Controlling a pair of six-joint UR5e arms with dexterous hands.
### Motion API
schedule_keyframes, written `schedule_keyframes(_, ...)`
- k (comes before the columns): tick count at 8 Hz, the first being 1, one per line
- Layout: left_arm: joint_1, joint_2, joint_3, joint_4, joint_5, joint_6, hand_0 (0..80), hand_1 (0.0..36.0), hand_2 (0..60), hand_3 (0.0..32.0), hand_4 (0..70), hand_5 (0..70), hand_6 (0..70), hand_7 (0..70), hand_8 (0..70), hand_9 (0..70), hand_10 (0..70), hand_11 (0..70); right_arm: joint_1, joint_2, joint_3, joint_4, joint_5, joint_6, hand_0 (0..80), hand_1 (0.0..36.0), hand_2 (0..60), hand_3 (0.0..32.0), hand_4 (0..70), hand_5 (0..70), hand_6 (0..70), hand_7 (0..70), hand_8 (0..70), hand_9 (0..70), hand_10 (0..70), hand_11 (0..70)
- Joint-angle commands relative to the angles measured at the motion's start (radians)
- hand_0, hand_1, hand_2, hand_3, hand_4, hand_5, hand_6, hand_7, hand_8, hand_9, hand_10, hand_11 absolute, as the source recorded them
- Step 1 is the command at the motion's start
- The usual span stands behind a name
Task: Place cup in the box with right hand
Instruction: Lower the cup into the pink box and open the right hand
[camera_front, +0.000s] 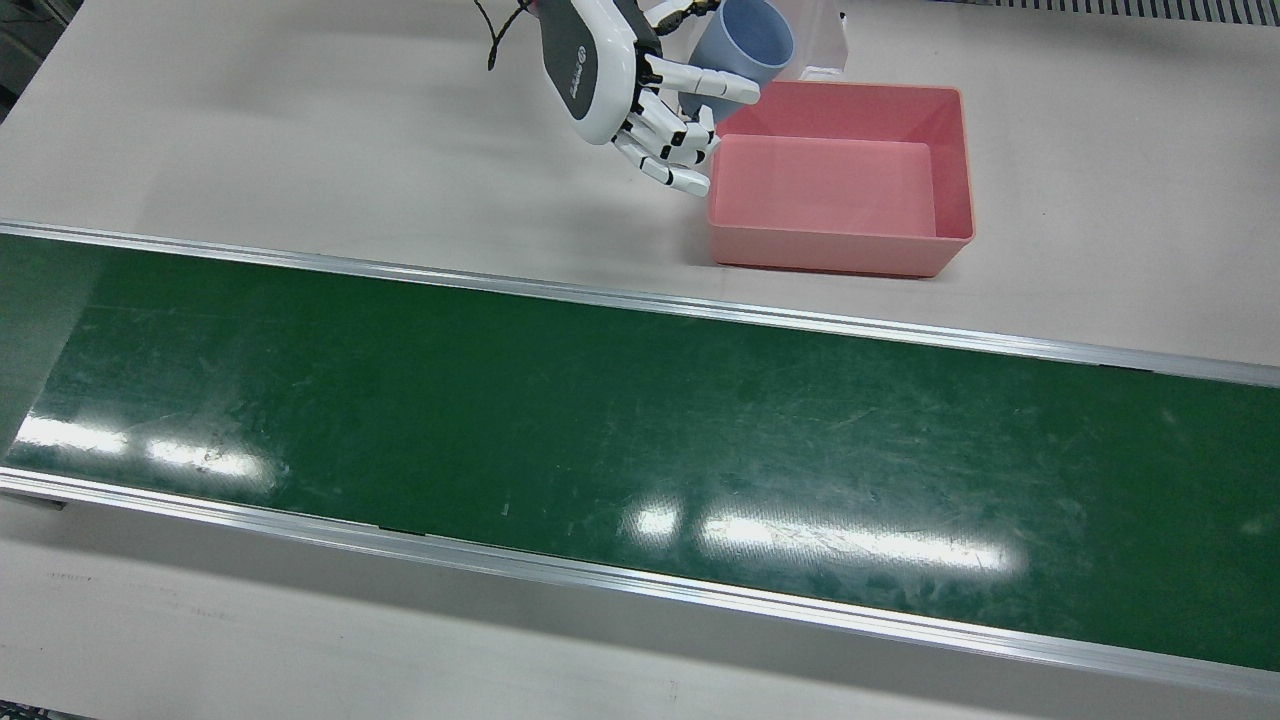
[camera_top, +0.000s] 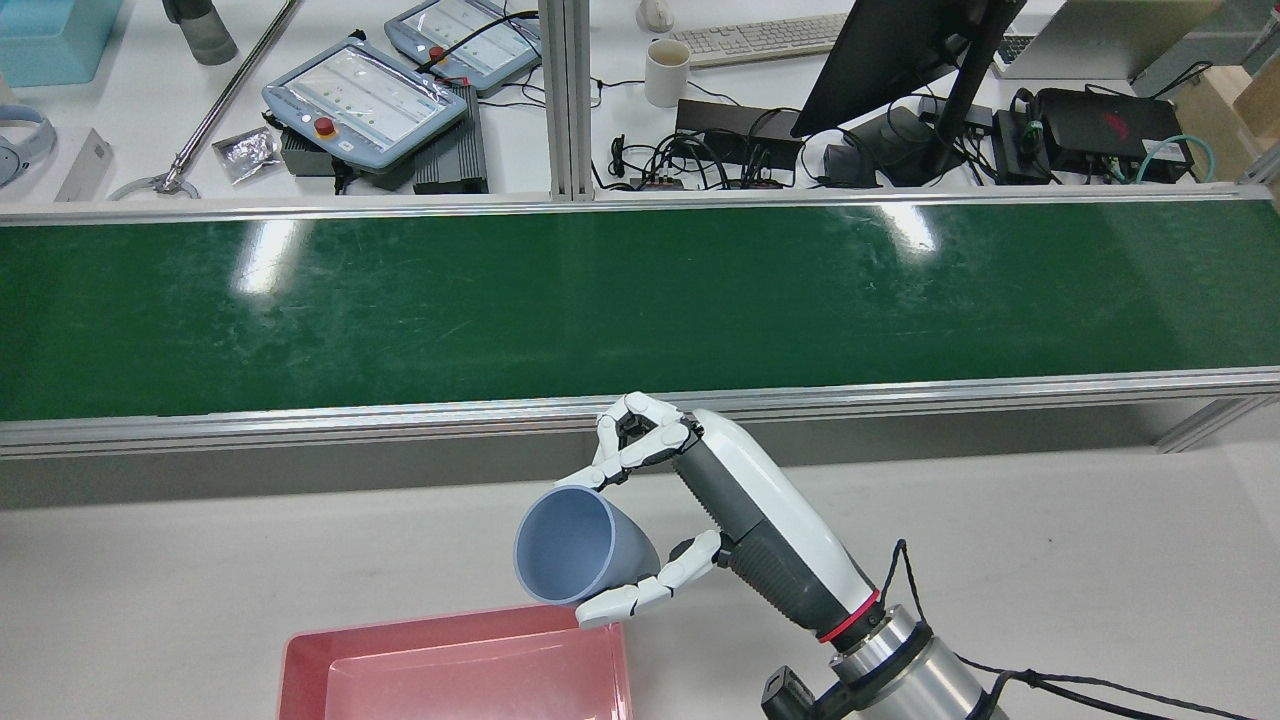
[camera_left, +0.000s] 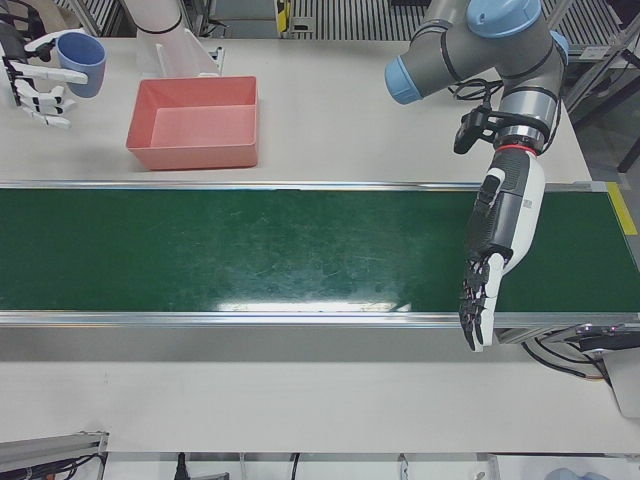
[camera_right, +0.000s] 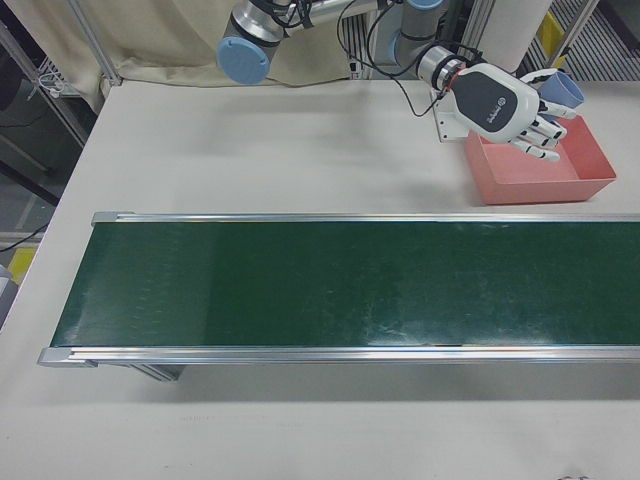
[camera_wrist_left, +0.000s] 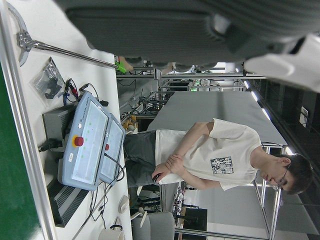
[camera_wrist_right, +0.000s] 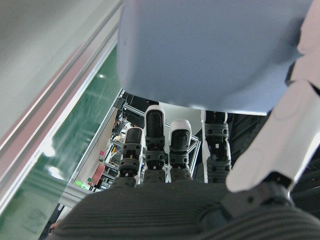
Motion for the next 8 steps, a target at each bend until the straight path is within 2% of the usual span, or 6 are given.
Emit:
schedule_keyframes(1, 0.002, -0.001, 0.000, 0.000, 0.000, 0.000, 0.0, 0.0, 0.0, 0.0, 0.0, 0.0, 0.0, 0.0, 0.0, 0.0, 0.0, 0.0, -0.027, 0.166, -0.208, 0.037, -0.010, -0.007, 49.5, 22.3, 60.0, 0.0, 70.0, 3.3, 25.1, 70.0, 25.2, 48.7, 16.0, 22.6)
schedule_keyframes(4, 0.000, 0.000, 0.000, 0.000, 0.000, 0.000, 0.0, 0.0, 0.0, 0.0, 0.0, 0.0, 0.0, 0.0, 0.0, 0.0, 0.0, 0.0, -0.056, 0.145, -0.214, 0.042, 0.002, 0.020, 48.2, 11.9, 32.6, 0.0, 70.0, 1.0, 23.7, 70.0, 20.6, 43.5, 13.7, 18.9)
schedule_keyframes(5, 0.000, 0.000, 0.000, 0.000, 0.002, 0.000, 0.0, 0.0, 0.0, 0.0, 0.0, 0.0, 0.0, 0.0, 0.0, 0.0, 0.0, 0.0, -0.060, 0.139, -0.217, 0.040, 0.002, 0.051, 40.3, 0.4, 13.6, 0.0, 70.0, 0.0, 22.3, 70.0, 18.4, 40.2, 9.0, 11.1)
schedule_keyframes(6, 0.001, -0.001, 0.000, 0.000, 0.000, 0.000, 0.0, 0.0, 0.0, 0.0, 0.0, 0.0, 0.0, 0.0, 0.0, 0.0, 0.0, 0.0, -0.064, 0.133, -0.225, 0.040, 0.002, 0.096, 14.2, 0.0, 16.9, 0.0, 70.0, 0.0, 19.9, 70.0, 15.6, 37.5, 4.9, 5.1)
schedule_keyframes(7, 0.002, -0.001, 0.000, 0.000, 0.000, 0.000, 0.0, 0.0, 0.0, 0.0, 0.0, 0.0, 0.0, 0.0, 0.0, 0.0, 0.0, 0.0, -0.066, 0.133, -0.225, 0.040, 0.002, 0.117, 0.0, 0.0, 34.6, 0.0, 70.0, 0.0, 13.9, 70.0, 11.4, 29.9, 0.8, 0.0)
schedule_keyframes(8, 0.002, 0.000, 0.000, 0.000, 0.000, 0.000, 0.0, 0.0, 0.0, 0.0, 0.0, 0.0, 0.0, 0.0, 0.0, 0.0, 0.0, 0.0, -0.067, 0.133, -0.227, 0.040, 0.002, 0.117, 0.0, 0.0, 40.2, 0.0, 70.0, 0.0, 13.4, 70.0, 11.5, 30.0, 0.0, 0.0)
